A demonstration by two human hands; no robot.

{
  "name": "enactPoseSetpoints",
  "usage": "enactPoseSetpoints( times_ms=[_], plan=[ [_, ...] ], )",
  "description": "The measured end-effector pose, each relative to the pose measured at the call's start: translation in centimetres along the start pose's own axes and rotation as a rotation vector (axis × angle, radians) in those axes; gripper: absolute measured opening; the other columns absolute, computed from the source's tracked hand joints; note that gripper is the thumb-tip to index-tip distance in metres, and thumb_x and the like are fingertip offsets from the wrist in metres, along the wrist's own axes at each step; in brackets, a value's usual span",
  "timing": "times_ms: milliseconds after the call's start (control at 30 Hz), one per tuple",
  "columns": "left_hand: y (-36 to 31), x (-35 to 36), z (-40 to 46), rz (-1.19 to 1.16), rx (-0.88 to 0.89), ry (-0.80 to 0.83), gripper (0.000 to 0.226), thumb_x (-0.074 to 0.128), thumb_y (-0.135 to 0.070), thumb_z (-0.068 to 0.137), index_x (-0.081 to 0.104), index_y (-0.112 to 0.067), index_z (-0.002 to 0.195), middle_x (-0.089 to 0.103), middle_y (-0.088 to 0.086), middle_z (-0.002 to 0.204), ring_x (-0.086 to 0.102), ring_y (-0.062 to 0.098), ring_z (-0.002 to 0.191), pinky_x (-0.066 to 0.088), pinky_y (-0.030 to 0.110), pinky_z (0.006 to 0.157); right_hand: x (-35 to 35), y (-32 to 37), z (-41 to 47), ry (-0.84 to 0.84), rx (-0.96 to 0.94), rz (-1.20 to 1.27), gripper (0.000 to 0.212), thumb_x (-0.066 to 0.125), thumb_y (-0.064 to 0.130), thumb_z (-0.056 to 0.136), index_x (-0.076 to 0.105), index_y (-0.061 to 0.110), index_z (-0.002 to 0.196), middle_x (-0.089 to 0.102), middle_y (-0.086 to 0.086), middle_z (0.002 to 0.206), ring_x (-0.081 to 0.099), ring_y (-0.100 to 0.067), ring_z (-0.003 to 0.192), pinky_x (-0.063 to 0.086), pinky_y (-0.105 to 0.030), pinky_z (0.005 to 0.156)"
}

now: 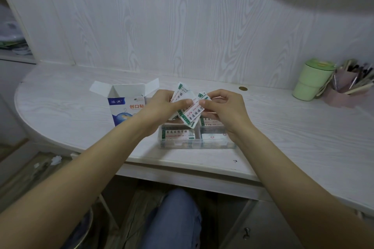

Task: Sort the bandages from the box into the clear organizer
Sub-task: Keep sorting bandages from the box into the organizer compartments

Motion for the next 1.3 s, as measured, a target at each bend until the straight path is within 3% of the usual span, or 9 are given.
enactPoseSetpoints(
  times_ms=[100, 267, 567, 667, 767, 900, 1033, 1200, 1300],
  plan=[
    [-0.1, -0.1, -0.6, -0.099, -0.04, 0.041, 0.007, 0.058, -0.014, 0.092, 0.063, -0.01, 0.095, 0.073, 0.005, 0.082, 0.071, 0.013, 0.067, 0.056, 0.021, 0.054, -0.1, 0.0, 0.0, -0.037, -0.003, 0.024, 0.012, 0.069, -0.002, 0.082, 0.06, 0.005, 0.08, 0.069, -0.024, 0.092, 0.071, -0.029, 0.078, 0.06, -0.03, 0.066],
    [-0.3, 0.1, -1.4, -0.183, -0.072, 0.158, 0.021, 0.055, -0.008, 0.093, 0.055, -0.007, 0.114, 0.072, 0.016, 0.096, 0.072, 0.031, 0.08, 0.06, 0.029, 0.06, 0.3, -0.1, -0.1, -0.059, -0.001, 0.072, 0.013, 0.065, -0.002, 0.085, 0.055, 0.004, 0.08, 0.066, -0.025, 0.093, 0.069, -0.023, 0.074, 0.058, -0.022, 0.063],
    [-0.8, -0.5, -1.6, -0.231, -0.091, 0.104, 0.01, 0.055, -0.007, 0.093, 0.057, -0.007, 0.103, 0.073, 0.008, 0.082, 0.072, 0.019, 0.071, 0.056, 0.02, 0.054, 0.3, 0.8, -0.6, 0.068, -0.033, 0.043, 0.016, 0.065, 0.003, 0.087, 0.06, 0.009, 0.101, 0.07, -0.019, 0.088, 0.07, -0.022, 0.075, 0.06, -0.029, 0.069],
    [-1.1, -1.3, -1.5, -0.162, -0.056, 0.002, 0.002, 0.056, -0.009, 0.093, 0.057, -0.008, 0.094, 0.068, 0.005, 0.077, 0.068, 0.008, 0.056, 0.05, 0.014, 0.048, 0.3, 1.2, -0.7, 0.081, -0.119, -0.156, 0.017, 0.065, 0.006, 0.087, 0.067, 0.014, 0.102, 0.071, -0.015, 0.083, 0.066, -0.014, 0.065, 0.059, -0.029, 0.067],
    [-0.9, -1.8, -1.2, -0.079, 0.01, -0.023, 0.009, 0.055, -0.009, 0.094, 0.056, -0.005, 0.101, 0.067, 0.005, 0.077, 0.067, 0.006, 0.054, 0.048, 0.012, 0.046, 0.7, 1.5, -0.6, 0.069, -0.18, -0.265, 0.011, 0.067, 0.006, 0.086, 0.069, 0.012, 0.095, 0.068, -0.009, 0.073, 0.061, -0.005, 0.054, 0.052, -0.019, 0.054],
    [-0.4, -2.7, -1.2, -0.061, 0.038, -0.054, 0.011, 0.056, -0.011, 0.094, 0.057, -0.007, 0.103, 0.069, 0.003, 0.076, 0.068, 0.008, 0.057, 0.047, 0.012, 0.045, 1.7, 1.8, -0.3, 0.096, -0.269, -0.381, 0.021, 0.067, 0.004, 0.085, 0.067, 0.018, 0.101, 0.057, -0.001, 0.069, 0.06, -0.005, 0.054, 0.051, -0.017, 0.057],
    [0.1, -3.6, -1.0, -0.038, 0.084, -0.105, 0.011, 0.054, -0.017, 0.095, 0.055, -0.01, 0.104, 0.069, 0.005, 0.09, 0.07, 0.012, 0.062, 0.049, 0.014, 0.048, 2.1, 1.8, 0.2, 0.084, -0.269, -0.379, 0.012, 0.067, 0.002, 0.084, 0.069, 0.013, 0.09, 0.054, 0.002, 0.066, 0.062, -0.009, 0.054, 0.053, -0.017, 0.059],
    [0.7, -4.6, -1.0, 0.293, 0.262, -0.193, 0.015, 0.048, -0.023, 0.099, 0.054, -0.011, 0.106, 0.068, -0.003, 0.097, 0.067, 0.008, 0.056, 0.053, 0.032, 0.057, 1.4, 1.1, 1.8, -0.012, -0.21, -0.407, 0.011, 0.066, 0.002, 0.085, 0.067, 0.012, 0.087, 0.054, -0.003, 0.068, 0.062, -0.009, 0.053, 0.053, -0.015, 0.057],
    [1.6, -4.3, -0.7, 0.493, 0.281, -0.175, 0.016, 0.045, -0.023, 0.1, 0.051, -0.009, 0.104, 0.064, -0.002, 0.104, 0.064, 0.003, 0.051, 0.051, 0.029, 0.053, 1.3, 0.3, 2.7, -0.03, -0.154, -0.489, 0.009, 0.065, 0.003, 0.087, 0.067, 0.01, 0.092, 0.052, 0.001, 0.064, 0.06, -0.007, 0.05, 0.049, -0.012, 0.049]
  ],
)
Point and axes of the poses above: each hand's wrist, its own z-axis towards the middle knuckle, its own x-axis out of the palm, y = z × x, the point moved 3 cm from there along z, towards the middle knuckle
